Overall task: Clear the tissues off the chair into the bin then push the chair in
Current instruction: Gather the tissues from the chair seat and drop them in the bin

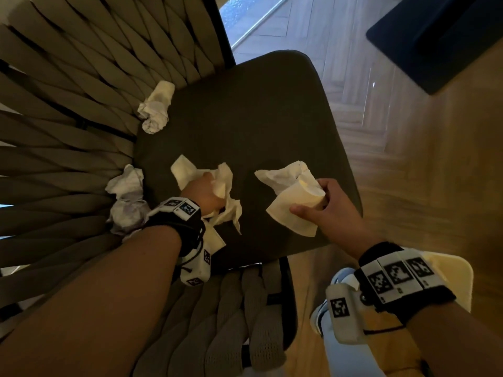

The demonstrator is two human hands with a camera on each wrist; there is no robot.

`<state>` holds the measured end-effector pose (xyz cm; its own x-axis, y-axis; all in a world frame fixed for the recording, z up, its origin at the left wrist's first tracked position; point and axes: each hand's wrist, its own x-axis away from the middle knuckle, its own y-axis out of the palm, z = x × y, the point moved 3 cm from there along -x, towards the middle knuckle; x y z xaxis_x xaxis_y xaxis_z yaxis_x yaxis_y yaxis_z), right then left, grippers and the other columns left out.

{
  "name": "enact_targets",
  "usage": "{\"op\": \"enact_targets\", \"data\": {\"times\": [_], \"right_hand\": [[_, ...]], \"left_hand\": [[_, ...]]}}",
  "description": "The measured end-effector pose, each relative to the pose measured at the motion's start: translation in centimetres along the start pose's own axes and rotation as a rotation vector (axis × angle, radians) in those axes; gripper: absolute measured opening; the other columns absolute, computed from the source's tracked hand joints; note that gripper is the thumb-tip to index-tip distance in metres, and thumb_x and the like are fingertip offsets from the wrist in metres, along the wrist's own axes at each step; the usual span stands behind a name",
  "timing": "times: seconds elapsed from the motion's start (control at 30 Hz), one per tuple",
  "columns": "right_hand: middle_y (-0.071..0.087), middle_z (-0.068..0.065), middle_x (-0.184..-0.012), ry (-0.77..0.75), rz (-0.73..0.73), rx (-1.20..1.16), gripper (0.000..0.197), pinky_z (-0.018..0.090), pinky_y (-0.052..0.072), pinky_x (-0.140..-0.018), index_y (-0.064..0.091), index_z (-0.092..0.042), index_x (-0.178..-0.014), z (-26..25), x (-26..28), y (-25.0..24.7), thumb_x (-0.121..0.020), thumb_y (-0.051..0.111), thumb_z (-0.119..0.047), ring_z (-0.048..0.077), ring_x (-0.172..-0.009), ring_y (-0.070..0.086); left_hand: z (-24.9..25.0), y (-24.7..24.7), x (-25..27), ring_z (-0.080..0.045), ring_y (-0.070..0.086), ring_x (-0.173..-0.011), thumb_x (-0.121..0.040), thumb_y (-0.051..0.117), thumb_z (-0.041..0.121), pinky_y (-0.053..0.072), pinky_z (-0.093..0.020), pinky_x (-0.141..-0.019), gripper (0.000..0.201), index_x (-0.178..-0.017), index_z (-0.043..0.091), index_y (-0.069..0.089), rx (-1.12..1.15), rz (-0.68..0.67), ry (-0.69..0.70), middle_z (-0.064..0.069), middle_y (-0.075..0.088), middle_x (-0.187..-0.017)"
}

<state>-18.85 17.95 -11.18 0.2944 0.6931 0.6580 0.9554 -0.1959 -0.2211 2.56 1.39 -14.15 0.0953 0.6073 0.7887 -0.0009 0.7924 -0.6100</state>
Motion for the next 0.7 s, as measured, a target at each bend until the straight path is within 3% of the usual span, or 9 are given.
{"op": "enact_targets", "data": {"times": [0.1, 0.17, 0.23, 0.33, 0.47, 0.57, 0.7], "right_hand": [[0.051, -0.008, -0.115, 0.008, -0.004, 0.008, 0.068, 0.025, 0.049, -0.079, 0.039, -0.023, -0.128, 0.1, 0.3, -0.1, -0.072, 0.076, -0.034, 0.013, -0.105, 0.054], [0.051, -0.007, -0.117, 0.010, 0.003, 0.009, 0.069, 0.026, 0.049, -0.080, 0.039, -0.024, -0.129, 0.3, 0.5, -0.3, -0.072, 0.076, -0.034, 0.014, -0.106, 0.054], [0.052, -0.006, -0.120, 0.012, 0.013, 0.007, 0.070, 0.028, 0.051, -0.080, 0.039, -0.024, -0.128, 0.5, 0.7, -0.6, -0.071, 0.077, -0.034, 0.015, -0.107, 0.054], [0.053, -0.004, -0.122, 0.024, 0.022, -0.007, 0.069, 0.036, 0.053, -0.087, 0.040, -0.025, -0.127, 0.9, 0.7, -0.9, -0.070, 0.078, -0.034, 0.017, -0.109, 0.055], [0.053, -0.006, -0.117, 0.030, 0.035, -0.033, 0.069, 0.032, 0.052, -0.084, 0.040, -0.024, -0.128, 1.2, 0.7, -1.2, -0.070, 0.078, -0.031, 0.015, -0.106, 0.055], [0.052, -0.009, -0.112, 0.043, 0.056, -0.033, 0.067, 0.030, 0.051, -0.082, 0.041, -0.023, -0.126, 1.6, 0.5, -1.4, -0.071, 0.078, -0.031, 0.014, -0.104, 0.055], [0.052, -0.009, -0.110, 0.045, 0.075, -0.044, 0.064, 0.028, 0.049, -0.081, 0.042, -0.024, -0.123, 2.0, 0.2, -1.7, -0.071, 0.079, -0.030, 0.013, -0.103, 0.054]], "left_hand": [[-0.1, -0.2, 0.0, -0.030, 0.052, -0.121, -0.082, 0.068, 0.029, 0.042, -0.037, -0.097, 0.060, -0.133, 0.009, 0.045, -0.075, -0.002, 0.039, -0.015, 0.053, -0.133], [-0.2, -1.1, 0.4, -0.029, 0.052, -0.119, -0.080, 0.071, 0.026, 0.042, -0.035, -0.093, 0.061, -0.133, 0.012, 0.046, -0.009, 0.024, 0.079, -0.012, 0.054, -0.133], [0.1, -2.0, 1.3, -0.026, 0.053, -0.114, -0.076, 0.074, 0.024, 0.042, -0.034, -0.088, 0.058, -0.129, 0.014, 0.051, 0.007, 0.057, 0.167, -0.009, 0.054, -0.129], [1.0, -2.4, 3.4, -0.020, 0.051, -0.107, -0.071, 0.077, 0.026, 0.043, -0.032, -0.089, 0.055, -0.121, 0.014, 0.057, -0.160, 0.072, 0.345, -0.002, 0.042, -0.131], [2.7, 0.0, 5.1, -0.025, 0.050, -0.116, -0.069, 0.077, 0.032, 0.051, -0.038, -0.091, 0.054, -0.119, 0.025, 0.057, -0.322, 0.005, 0.631, -0.001, 0.028, -0.145], [4.3, 3.2, 5.1, -0.024, 0.044, -0.122, -0.071, 0.075, 0.034, 0.051, -0.039, -0.093, 0.064, -0.129, 0.029, 0.049, -0.466, -0.099, 0.727, 0.001, 0.023, -0.150], [5.8, 6.4, 5.2, -0.022, 0.045, -0.121, -0.075, 0.071, 0.035, 0.053, -0.039, -0.085, 0.058, -0.127, 0.023, 0.047, -0.586, -0.075, 0.862, 0.000, 0.033, -0.142]]}}
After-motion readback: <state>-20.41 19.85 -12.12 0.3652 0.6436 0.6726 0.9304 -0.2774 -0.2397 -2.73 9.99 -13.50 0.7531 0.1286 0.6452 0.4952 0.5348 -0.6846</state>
